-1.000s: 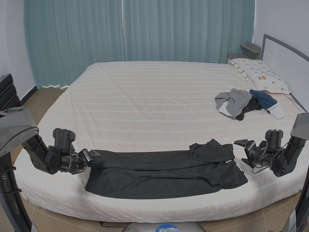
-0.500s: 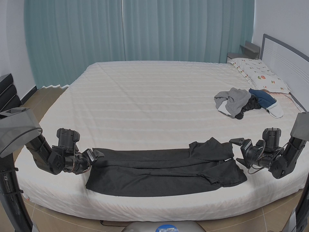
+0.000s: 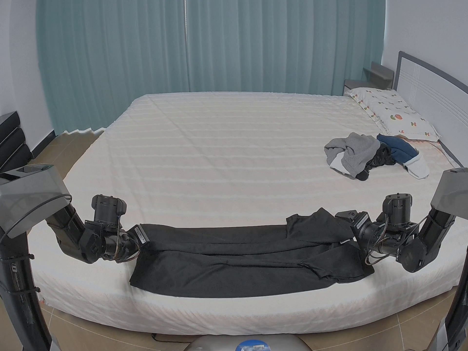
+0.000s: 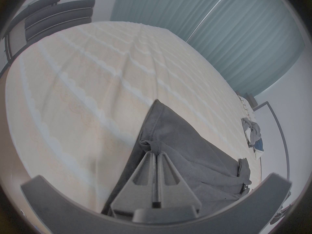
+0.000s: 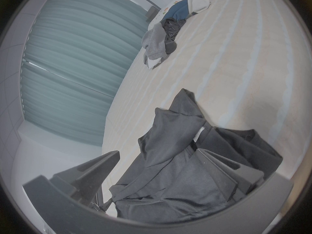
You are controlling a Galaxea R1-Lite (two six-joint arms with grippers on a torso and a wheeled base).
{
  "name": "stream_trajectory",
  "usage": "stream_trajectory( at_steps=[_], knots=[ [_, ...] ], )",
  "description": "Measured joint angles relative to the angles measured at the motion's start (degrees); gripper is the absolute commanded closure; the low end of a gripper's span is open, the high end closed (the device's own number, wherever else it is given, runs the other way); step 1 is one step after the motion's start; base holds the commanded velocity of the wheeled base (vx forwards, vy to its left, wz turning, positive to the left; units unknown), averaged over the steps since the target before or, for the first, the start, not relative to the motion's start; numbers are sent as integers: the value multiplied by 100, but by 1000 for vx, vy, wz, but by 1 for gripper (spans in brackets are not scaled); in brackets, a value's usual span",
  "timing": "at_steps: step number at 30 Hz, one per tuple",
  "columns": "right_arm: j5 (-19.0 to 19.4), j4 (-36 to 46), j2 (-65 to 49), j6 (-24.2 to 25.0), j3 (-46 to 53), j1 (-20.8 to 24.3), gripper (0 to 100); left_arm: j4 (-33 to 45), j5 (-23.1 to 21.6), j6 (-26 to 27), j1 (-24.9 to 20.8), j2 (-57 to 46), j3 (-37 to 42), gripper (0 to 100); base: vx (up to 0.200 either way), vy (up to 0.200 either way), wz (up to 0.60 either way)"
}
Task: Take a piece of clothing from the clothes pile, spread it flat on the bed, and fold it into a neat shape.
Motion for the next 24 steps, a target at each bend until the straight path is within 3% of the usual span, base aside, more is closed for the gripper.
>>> stream_trajectory(
  at_steps=[8, 24],
  knots=[
    [-146, 736, 219, 279, -635, 138, 0, -162, 191, -4, -6, -107, -29, 100, 0, 0, 0],
    [-202, 800, 678, 304, -1046, 171, 0, -162, 202, -11, 91, -197, -49, 100, 0, 0, 0]
  ],
)
